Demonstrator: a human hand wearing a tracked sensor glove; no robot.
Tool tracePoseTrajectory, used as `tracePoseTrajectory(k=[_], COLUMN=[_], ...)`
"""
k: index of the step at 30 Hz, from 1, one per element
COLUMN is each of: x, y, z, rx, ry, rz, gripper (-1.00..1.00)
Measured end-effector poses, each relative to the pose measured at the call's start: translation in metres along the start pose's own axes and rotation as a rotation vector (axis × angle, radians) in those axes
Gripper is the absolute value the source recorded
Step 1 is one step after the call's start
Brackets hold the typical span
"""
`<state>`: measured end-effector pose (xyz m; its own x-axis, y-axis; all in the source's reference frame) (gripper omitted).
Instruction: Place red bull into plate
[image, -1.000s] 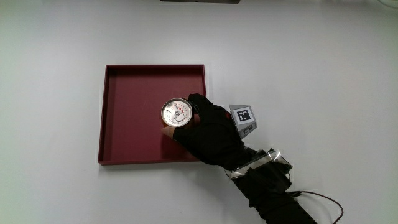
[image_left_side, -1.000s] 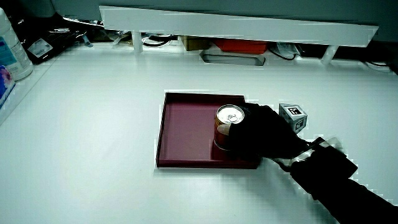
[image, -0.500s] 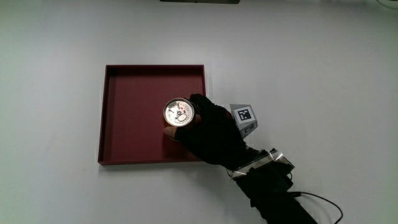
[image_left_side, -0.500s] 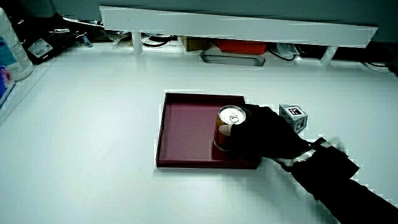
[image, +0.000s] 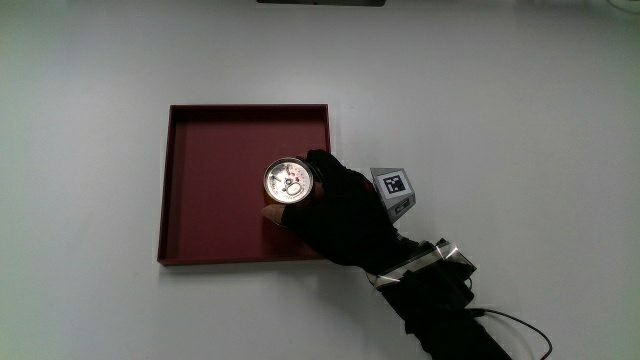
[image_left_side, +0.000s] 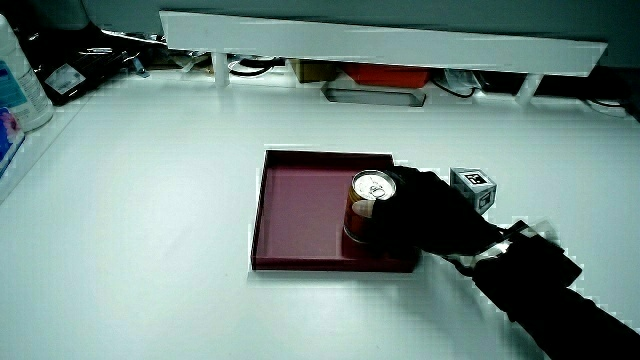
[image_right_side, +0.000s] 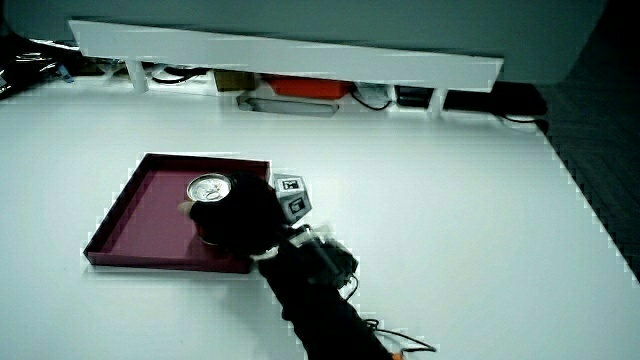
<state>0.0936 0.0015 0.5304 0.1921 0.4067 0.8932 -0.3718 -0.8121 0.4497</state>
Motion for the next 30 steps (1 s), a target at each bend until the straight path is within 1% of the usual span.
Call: tracePoseTrajectory(k=[1, 3, 4, 5, 7, 9, 10, 13, 14, 15, 16, 17, 18, 19, 20, 21, 22, 23, 24, 25, 26, 27, 28, 29, 30], x=[0.000, -0.002, -0.001, -0.005, -0.012, -0.024, -0.036, -0.058, -0.065, -0.069, -0.080, -0.081, -0.084, -0.087, -0.094, -0.098, -0.101, -0.105, -0.107, -0.111, -0.112, -0.115, -0.117, -0.119, -0.120], y=[0.000, -0.001, 0.000, 0.000, -0.002, -0.006, -0.011, -0.023, -0.027, -0.031, -0.037, -0.039, -0.042, -0.044, -0.049, -0.052, -0.055, -0.059, -0.061, -0.065, -0.067, -0.069, -0.071, -0.073, -0.074], z=[0.001, 0.003, 0.006, 0.008, 0.014, 0.019, 0.023, 0.035, 0.039, 0.044, 0.046, 0.051, 0.055, 0.059, 0.060, 0.063, 0.067, 0.069, 0.072, 0.074, 0.077, 0.078, 0.080, 0.081, 0.082], rx=[-0.013, -0.023, -0.042, -0.074, -0.118, -0.184, -0.211, -0.244, -0.255, -0.241, -0.261, -0.271, -0.266, -0.264, -0.279, -0.285, -0.286, -0.275, -0.275, -0.288, -0.278, -0.280, -0.279, -0.285, -0.287], ry=[0.006, 0.010, 0.007, 0.018, 0.017, 0.060, 0.045, -0.017, -0.038, -0.098, -0.093, -0.101, -0.143, -0.187, -0.181, -0.217, -0.239, -0.266, -0.279, -0.278, -0.325, -0.329, -0.352, -0.354, -0.371], rz=[0.015, 0.009, 0.019, 0.032, 0.052, 0.081, 0.064, 0.058, 0.056, 0.047, 0.024, 0.061, 0.059, 0.070, 0.064, 0.051, 0.059, 0.058, 0.062, 0.076, 0.086, 0.097, 0.110, 0.129, 0.146], gripper=[-0.62, -0.69, -0.72, -0.75, -0.81, -0.88, -0.91, -1.00, -1.00, -1.00, -1.00, -1.00, -1.00, -1.00, -1.00, -1.00, -1.00, -1.00, -1.00, -1.00, -1.00, -1.00, -1.00, -1.00, -1.00])
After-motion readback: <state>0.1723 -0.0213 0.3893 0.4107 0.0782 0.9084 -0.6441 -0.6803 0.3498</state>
